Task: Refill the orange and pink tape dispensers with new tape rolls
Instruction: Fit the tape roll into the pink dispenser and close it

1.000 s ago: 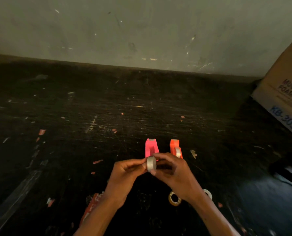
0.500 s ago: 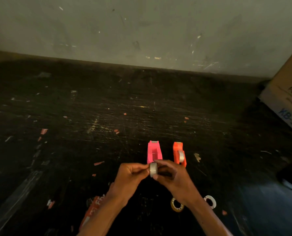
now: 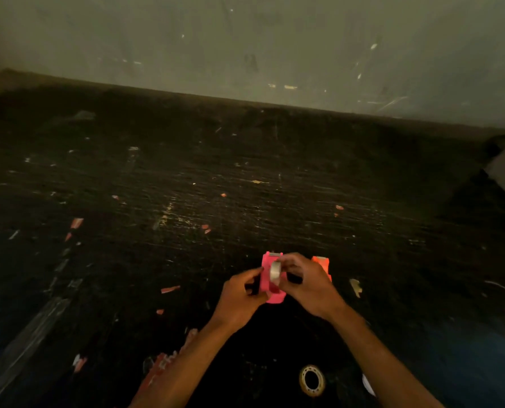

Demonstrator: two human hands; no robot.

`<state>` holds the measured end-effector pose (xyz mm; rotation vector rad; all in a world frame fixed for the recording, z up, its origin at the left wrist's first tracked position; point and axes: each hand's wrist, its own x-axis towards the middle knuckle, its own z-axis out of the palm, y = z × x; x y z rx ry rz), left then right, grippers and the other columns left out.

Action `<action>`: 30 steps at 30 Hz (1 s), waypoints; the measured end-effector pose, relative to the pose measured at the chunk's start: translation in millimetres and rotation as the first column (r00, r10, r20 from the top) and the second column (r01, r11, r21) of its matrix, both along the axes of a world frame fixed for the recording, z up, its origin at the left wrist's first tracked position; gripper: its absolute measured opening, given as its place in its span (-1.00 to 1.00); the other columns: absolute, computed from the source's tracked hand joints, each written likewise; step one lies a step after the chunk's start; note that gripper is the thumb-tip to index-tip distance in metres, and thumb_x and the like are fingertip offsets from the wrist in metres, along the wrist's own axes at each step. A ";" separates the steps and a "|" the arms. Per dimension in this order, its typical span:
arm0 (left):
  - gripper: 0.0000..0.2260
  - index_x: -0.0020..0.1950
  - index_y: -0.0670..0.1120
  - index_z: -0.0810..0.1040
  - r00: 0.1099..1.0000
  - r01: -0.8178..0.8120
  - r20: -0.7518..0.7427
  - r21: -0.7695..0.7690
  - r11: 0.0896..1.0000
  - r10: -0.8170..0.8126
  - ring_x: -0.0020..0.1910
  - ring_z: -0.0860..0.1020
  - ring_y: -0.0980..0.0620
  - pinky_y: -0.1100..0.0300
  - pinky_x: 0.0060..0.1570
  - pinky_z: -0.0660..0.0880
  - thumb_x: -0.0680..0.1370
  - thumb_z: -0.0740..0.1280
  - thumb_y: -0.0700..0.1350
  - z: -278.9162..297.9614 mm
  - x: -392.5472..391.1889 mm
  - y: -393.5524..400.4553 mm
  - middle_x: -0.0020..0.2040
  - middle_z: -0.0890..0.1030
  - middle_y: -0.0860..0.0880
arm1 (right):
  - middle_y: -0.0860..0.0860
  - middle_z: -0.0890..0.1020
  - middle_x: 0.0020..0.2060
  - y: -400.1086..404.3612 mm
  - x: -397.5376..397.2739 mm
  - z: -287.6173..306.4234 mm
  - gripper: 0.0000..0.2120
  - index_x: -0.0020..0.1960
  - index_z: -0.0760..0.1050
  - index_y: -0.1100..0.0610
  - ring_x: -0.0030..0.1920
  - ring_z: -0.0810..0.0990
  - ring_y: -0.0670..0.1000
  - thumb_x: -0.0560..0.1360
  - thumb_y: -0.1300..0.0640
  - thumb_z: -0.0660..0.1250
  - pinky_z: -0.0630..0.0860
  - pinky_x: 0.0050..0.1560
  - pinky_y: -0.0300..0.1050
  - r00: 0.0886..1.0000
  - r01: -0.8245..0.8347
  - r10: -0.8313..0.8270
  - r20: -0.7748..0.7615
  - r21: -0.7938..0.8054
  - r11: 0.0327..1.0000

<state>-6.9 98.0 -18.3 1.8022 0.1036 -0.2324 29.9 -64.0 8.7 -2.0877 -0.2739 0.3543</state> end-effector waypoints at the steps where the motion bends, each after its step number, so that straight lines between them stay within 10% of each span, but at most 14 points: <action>1: -0.57 0.25 -0.01 0.53 1.000 0.022 -0.002 0.024 0.999 -0.021 0.03 0.57 0.29 0.54 -0.05 0.46 0.40 0.43 -0.25 -3.5 1.5 -1.3 0.14 0.63 0.07 | -0.21 0.60 -0.02 0.1 4.6 -1.9 -0.68 0.13 0.52 -0.01 0.03 0.54 -0.35 0.41 0.17 0.45 0.45 -0.01 -0.46 1.000 -0.030 0.030 0.004 -0.059 0.998; 12: -0.58 0.22 -0.05 0.55 0.999 0.025 0.020 0.041 0.999 -0.026 -0.08 0.55 0.47 0.57 -0.13 0.45 0.39 0.46 -0.25 -20.1 8.5 -3.9 0.07 0.63 0.09 | 0.06 0.56 0.09 -1.2 28.9 -5.4 -0.68 0.11 0.50 -0.04 0.11 0.53 0.03 0.38 0.10 0.44 0.48 0.15 -0.05 0.971 -0.171 0.230 0.063 -0.490 0.855; 17: -0.59 0.19 -0.08 0.58 1.000 -0.002 0.022 0.058 0.998 0.001 0.02 0.62 0.16 0.42 -0.03 0.54 0.36 0.47 -0.30 -26.6 10.5 -3.8 0.10 0.66 -0.02 | 0.09 0.64 0.02 9.5 31.9 0.5 -0.80 0.04 0.58 0.06 0.06 0.52 0.08 0.42 0.07 0.38 0.39 0.00 -0.08 0.938 -0.217 0.334 0.098 -0.586 0.781; 22: -0.58 0.20 -0.08 0.55 0.996 0.044 0.069 0.160 0.986 -0.056 0.12 0.54 0.16 0.51 -0.04 0.46 0.36 0.48 -0.23 -25.0 12.1 -2.0 0.19 0.56 0.05 | 0.08 0.62 -0.02 14.1 32.8 -0.4 -0.82 -0.02 0.59 0.06 0.02 0.52 0.06 0.41 0.04 0.40 0.36 -0.05 -0.11 0.951 -0.209 0.301 0.068 -0.579 0.789; 30: -0.51 0.25 0.09 0.47 0.965 0.167 0.129 0.369 0.914 -0.228 0.35 0.36 0.16 0.13 0.35 0.35 0.35 0.38 0.19 -28.6 14.1 9.6 0.36 0.45 0.11 | 0.07 0.69 -0.02 7.6 31.1 1.6 -0.87 0.01 0.59 0.07 0.04 0.62 0.06 0.48 0.15 0.32 0.53 0.09 0.01 0.974 -0.114 0.188 0.122 -0.453 0.884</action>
